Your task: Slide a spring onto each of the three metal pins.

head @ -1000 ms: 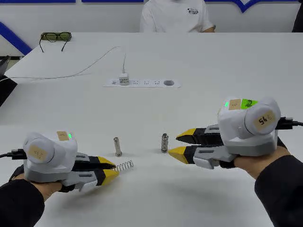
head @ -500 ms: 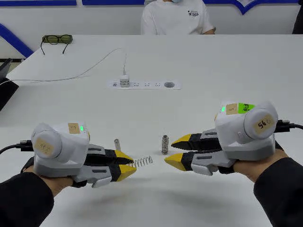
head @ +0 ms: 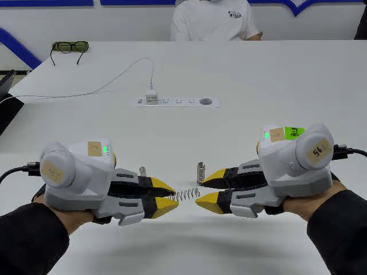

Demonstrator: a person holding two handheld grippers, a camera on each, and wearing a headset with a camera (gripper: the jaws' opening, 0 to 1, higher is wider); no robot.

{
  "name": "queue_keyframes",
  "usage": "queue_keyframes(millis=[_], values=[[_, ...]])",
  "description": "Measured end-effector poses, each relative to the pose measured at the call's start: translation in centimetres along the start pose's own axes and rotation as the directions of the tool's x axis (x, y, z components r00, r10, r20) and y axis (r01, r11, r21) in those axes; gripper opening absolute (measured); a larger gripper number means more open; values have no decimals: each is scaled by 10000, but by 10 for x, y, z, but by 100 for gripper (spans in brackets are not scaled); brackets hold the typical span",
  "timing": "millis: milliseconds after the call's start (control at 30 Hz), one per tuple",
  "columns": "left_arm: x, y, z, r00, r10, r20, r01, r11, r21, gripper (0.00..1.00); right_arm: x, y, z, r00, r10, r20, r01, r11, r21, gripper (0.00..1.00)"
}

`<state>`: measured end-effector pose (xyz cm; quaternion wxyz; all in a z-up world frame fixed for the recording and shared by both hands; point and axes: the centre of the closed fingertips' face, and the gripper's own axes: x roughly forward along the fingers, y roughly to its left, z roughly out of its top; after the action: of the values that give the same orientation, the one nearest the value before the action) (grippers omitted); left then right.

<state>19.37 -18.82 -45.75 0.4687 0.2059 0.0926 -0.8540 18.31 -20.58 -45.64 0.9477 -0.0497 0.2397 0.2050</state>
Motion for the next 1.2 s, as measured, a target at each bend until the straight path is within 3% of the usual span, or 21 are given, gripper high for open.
queue_keyframes(millis=[367, 600, 1100, 1200], values=[[2, -7, 9, 9993, -255, 264, 254, 9997, 41, 10, 1, 6, 0, 9995, 324, 46, -324, 9995, 37, 16], [3, -7, 7, 9994, -260, 209, 260, 9997, 36, 10, -1, 7, 3, 9995, 323, 67, -323, 9995, -28, 13], [5, -7, 5, 9997, -220, 112, 219, 9997, 63, 10, -4, 14, 32, 9961, 476, 736, -455, 9985, -304, 13], [6, -7, 5, 9997, -231, 109, 231, 9997, 49, 10, -3, 16, 35, 9965, 471, 684, -438, 9979, -480, 13]])
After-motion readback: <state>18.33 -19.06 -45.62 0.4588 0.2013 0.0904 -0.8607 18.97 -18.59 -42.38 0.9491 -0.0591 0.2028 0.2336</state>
